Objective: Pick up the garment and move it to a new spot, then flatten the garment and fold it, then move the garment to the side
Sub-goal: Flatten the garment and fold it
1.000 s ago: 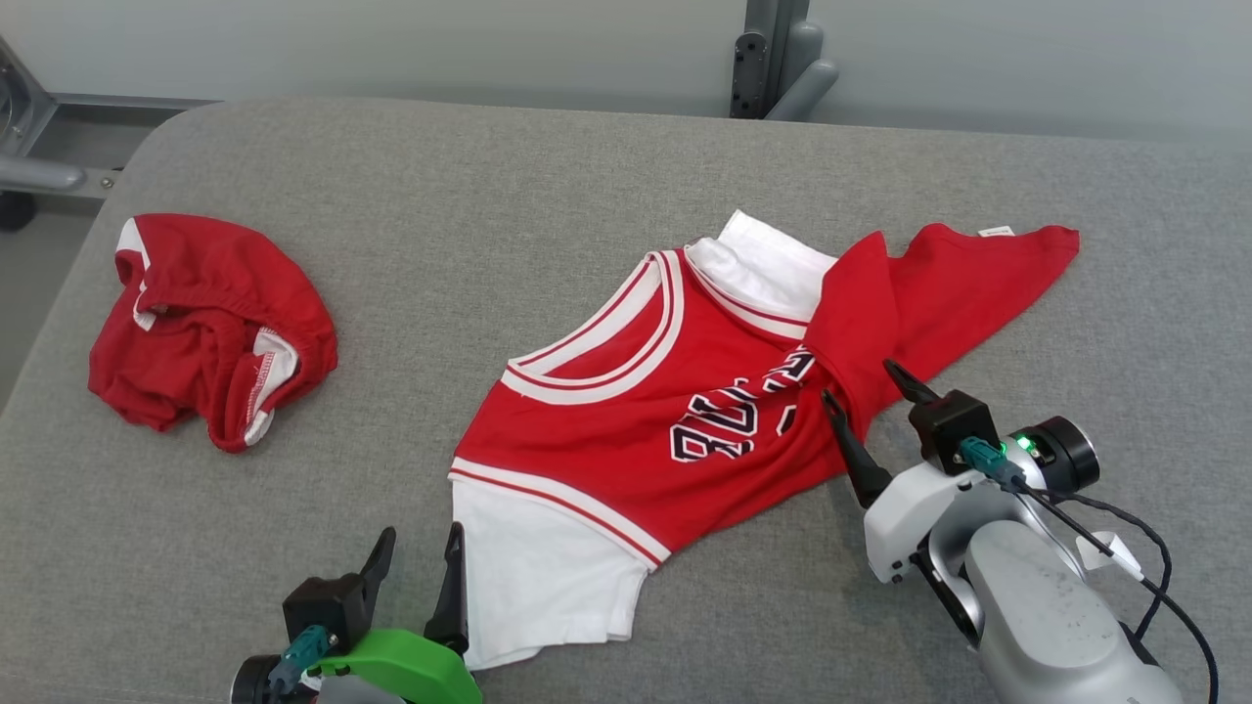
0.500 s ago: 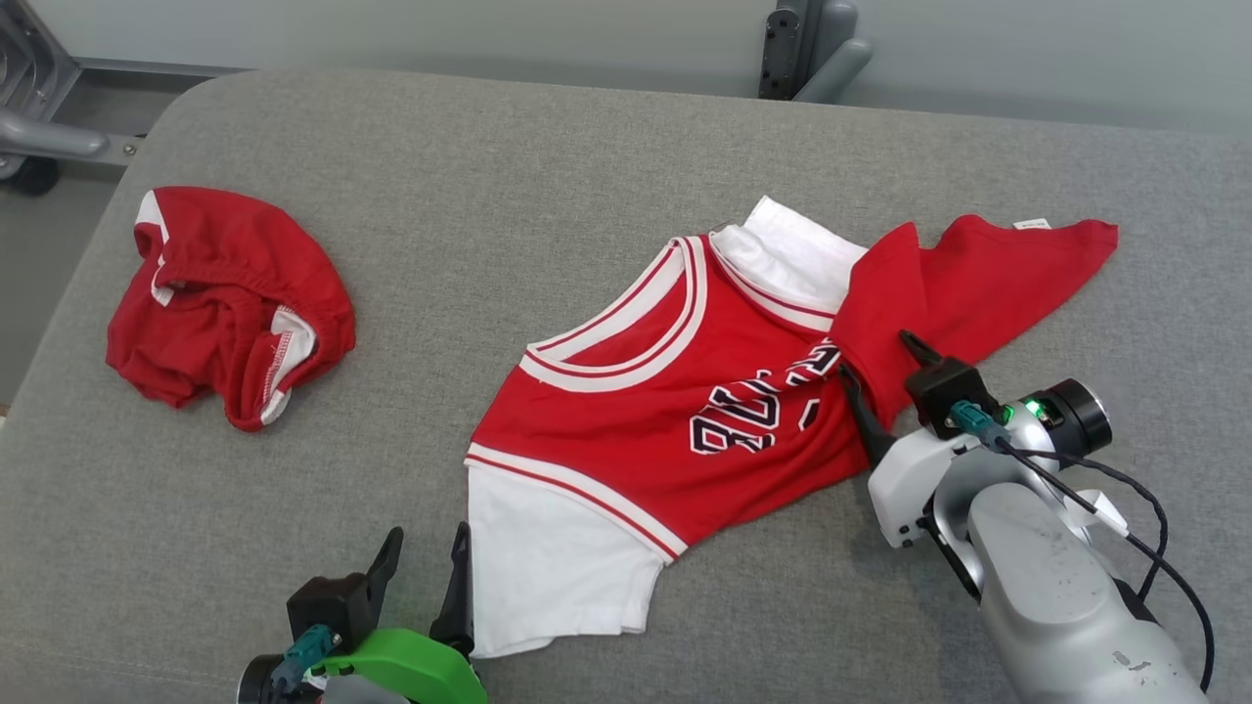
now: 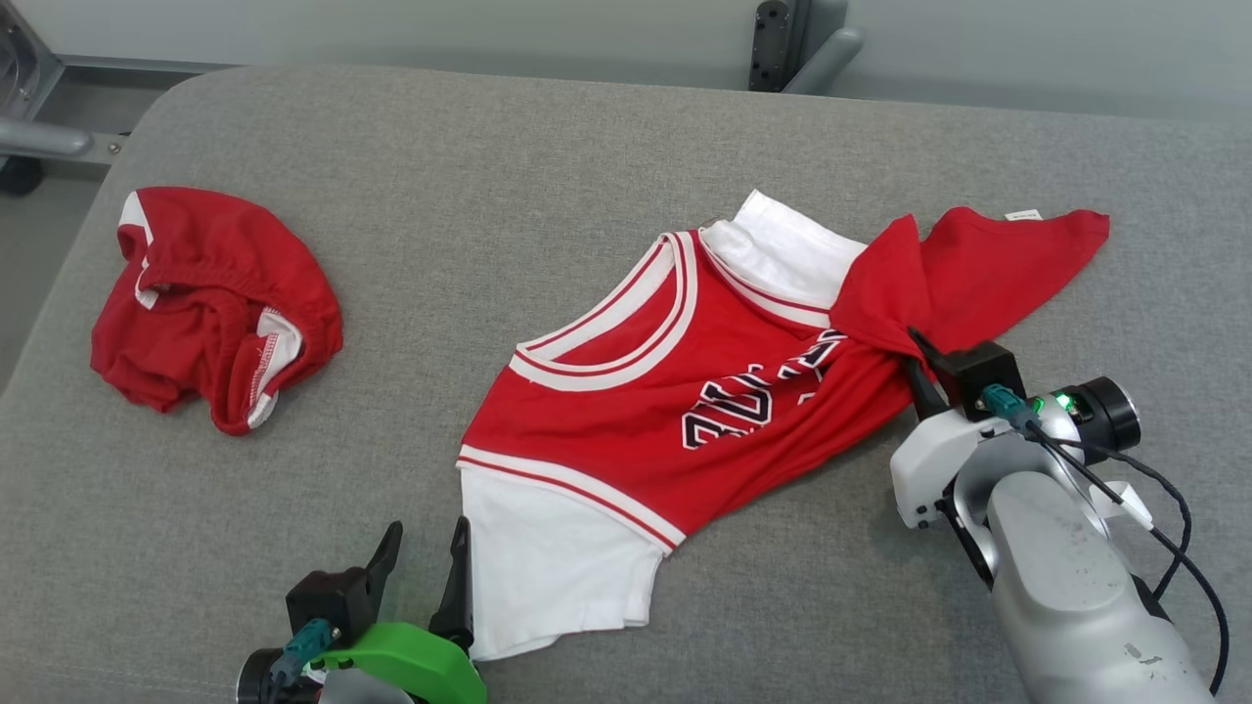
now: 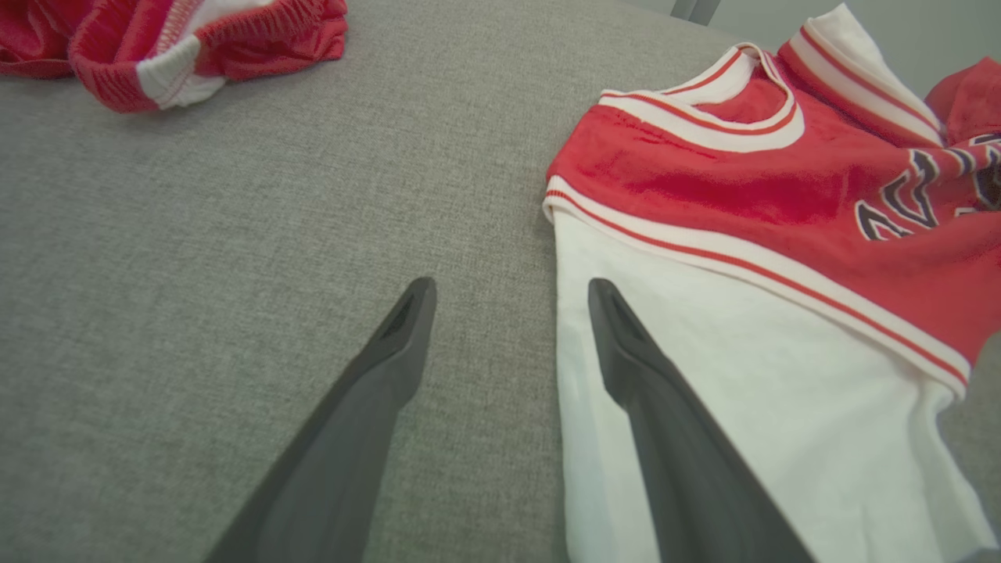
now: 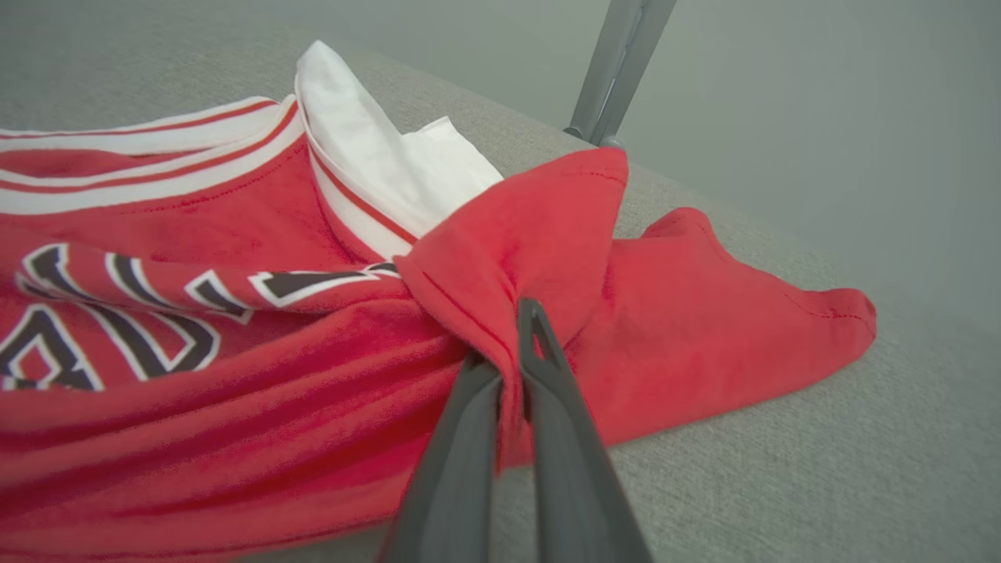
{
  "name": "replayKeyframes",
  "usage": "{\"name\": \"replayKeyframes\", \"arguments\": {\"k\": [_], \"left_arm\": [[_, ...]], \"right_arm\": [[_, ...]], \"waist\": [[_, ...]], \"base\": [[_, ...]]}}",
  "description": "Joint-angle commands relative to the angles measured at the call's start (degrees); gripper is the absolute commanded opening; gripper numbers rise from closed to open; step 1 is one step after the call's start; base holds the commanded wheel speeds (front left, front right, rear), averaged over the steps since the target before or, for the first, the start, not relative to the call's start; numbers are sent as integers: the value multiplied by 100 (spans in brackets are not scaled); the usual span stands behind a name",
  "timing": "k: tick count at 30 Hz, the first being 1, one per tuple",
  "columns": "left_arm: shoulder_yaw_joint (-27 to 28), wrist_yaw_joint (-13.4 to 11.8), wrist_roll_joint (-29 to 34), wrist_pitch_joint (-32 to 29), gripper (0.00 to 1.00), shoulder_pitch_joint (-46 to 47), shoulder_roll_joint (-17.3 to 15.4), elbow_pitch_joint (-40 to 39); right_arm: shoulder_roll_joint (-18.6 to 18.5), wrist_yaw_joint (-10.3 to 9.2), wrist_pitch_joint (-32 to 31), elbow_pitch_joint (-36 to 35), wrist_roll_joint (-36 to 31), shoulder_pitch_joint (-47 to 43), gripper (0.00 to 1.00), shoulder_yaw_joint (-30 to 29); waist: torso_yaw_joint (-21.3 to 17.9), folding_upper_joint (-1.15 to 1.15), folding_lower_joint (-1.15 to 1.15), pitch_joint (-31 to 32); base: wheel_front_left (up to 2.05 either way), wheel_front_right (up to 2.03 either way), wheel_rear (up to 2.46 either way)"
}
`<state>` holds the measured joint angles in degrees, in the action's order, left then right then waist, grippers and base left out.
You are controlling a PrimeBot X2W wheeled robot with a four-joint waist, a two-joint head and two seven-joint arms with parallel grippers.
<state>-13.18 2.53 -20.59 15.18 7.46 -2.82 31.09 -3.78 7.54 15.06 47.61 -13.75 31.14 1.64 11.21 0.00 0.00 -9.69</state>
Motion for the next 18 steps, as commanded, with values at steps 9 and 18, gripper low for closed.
{"name": "replayKeyframes", "arguments": {"k": [9, 18], "left_arm": [[133, 55, 207, -6, 100, -104, -16, 3], [345, 84, 398, -5, 100, -371, -16, 110]], "right_arm": [[66, -10, 17, -912, 910, -611, 0, -621], [85, -8, 16, -1385, 4078, -1844, 81, -1062]], "waist": [[-279, 0, 0, 254], [-793, 0, 0, 694]], "base": [[0, 0, 0], [0, 0, 0]]}}
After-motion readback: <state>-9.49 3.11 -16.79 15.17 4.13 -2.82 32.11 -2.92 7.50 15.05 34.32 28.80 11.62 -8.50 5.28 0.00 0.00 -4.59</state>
